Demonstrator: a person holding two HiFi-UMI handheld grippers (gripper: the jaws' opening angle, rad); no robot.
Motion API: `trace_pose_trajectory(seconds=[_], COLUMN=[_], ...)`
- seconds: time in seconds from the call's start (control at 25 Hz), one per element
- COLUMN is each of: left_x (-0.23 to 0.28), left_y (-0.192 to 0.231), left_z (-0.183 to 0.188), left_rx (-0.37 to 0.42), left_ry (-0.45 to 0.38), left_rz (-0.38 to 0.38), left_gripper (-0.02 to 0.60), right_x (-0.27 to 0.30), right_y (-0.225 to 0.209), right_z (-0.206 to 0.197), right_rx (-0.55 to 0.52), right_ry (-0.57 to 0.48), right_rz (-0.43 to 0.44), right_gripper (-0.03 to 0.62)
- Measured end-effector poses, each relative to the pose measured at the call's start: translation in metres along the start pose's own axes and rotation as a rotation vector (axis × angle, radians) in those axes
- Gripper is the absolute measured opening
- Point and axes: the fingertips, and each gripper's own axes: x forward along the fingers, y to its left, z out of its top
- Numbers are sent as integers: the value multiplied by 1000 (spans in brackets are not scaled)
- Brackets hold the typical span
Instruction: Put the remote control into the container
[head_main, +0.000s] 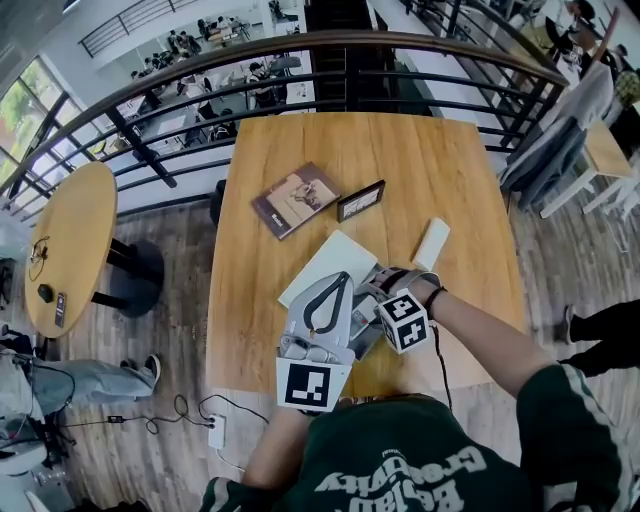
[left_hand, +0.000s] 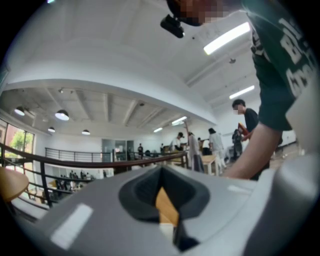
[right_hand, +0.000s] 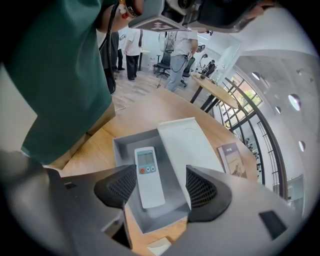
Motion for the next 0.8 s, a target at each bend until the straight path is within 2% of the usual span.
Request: trace_pose_trajectory(seconds=[0.4, 0.64, 0.8], left_x=[3, 6, 9], left_y=[-12, -17, -21], left_z=[13, 12, 17], left_rx=[25, -5, -1], left_ry=[-3, 10, 3], left_rz=[1, 14, 16], left_gripper=[2, 0, 0], right_x=[-58, -106, -142], right_y=[-14, -26, -36], right_z=[7, 14, 20], right_rx=[63, 198, 329], right_ry=[-125, -263, -399], right_rz=[-203, -343, -451], right_gripper=[308, 308, 308])
